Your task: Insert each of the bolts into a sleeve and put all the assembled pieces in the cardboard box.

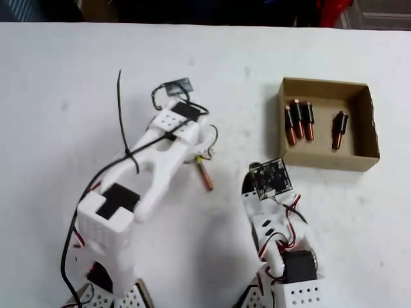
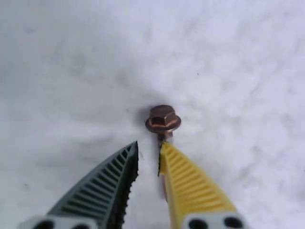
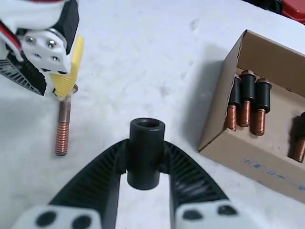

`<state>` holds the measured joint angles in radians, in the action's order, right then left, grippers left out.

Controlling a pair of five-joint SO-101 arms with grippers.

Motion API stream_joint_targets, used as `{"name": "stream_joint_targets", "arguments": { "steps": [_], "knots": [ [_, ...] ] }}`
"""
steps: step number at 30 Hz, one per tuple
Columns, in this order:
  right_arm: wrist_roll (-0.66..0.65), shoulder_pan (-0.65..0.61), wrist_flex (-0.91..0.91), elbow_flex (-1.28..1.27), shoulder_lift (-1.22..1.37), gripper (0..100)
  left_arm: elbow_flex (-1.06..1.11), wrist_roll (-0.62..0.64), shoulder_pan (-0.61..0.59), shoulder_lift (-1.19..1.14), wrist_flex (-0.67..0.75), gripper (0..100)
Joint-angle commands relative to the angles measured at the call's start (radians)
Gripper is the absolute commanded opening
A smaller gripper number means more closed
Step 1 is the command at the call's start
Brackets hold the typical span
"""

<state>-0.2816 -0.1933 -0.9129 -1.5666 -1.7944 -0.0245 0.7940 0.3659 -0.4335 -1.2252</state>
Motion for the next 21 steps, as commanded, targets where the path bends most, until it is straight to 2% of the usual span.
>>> {"name": "stream_joint_targets", "arguments": {
  "steps": [1,10,21],
  "knots": [
    [0.000,0.010,0.021,0.006,-0.007,1.7,-0.037,0.009,0.016,0.053,0.005,11],
    [0.000,0.010,0.021,0.006,-0.007,1.7,0.120,0.009,0.016,0.053,0.222,11],
    [0.000,0.010,0.021,0.006,-0.007,1.7,0.133,0.009,0.012,0.051,0.230,10]
  ]
}}
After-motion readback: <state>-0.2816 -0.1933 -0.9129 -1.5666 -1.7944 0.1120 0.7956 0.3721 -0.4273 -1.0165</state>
